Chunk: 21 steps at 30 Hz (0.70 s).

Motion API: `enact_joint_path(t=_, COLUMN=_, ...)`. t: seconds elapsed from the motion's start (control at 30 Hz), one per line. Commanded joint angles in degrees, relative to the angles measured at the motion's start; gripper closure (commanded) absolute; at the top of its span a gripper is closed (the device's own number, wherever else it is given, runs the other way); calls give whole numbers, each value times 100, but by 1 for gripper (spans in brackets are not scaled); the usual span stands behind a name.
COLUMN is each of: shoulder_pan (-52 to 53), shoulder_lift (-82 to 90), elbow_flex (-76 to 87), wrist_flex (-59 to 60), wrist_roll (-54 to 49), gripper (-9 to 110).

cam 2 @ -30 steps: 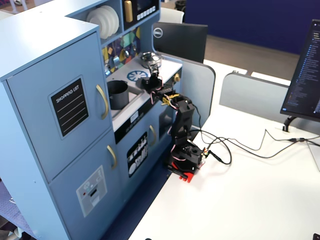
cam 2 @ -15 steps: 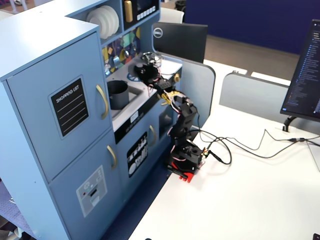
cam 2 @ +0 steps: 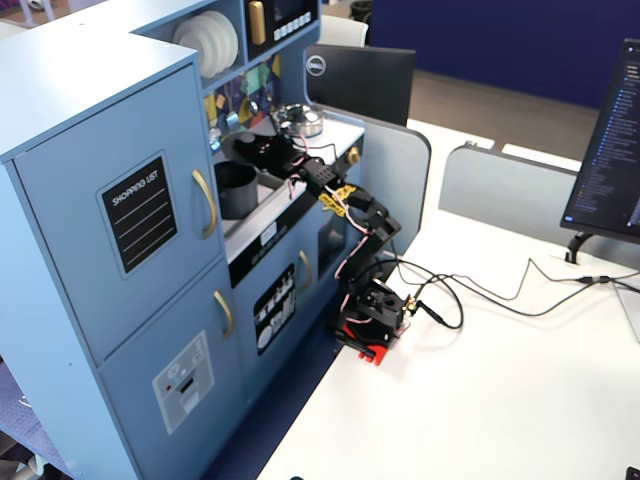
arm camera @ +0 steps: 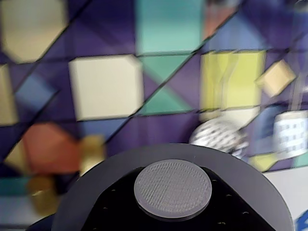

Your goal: Pick up the lid from the counter and put it on the gray recipient

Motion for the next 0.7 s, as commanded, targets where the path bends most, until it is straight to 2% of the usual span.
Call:
enact_joint_path(t=0.0, shoulder_pan=-334, shoulder_lift=466, elbow_flex=-220, wrist_flex=123, wrist_roll=141, gripper=102)
enact_joint_path(t=0.67, shoulder_pan=-580, shoulder_lift=53, elbow_flex=272, wrist_flex=-97, wrist_roll=290, gripper=102)
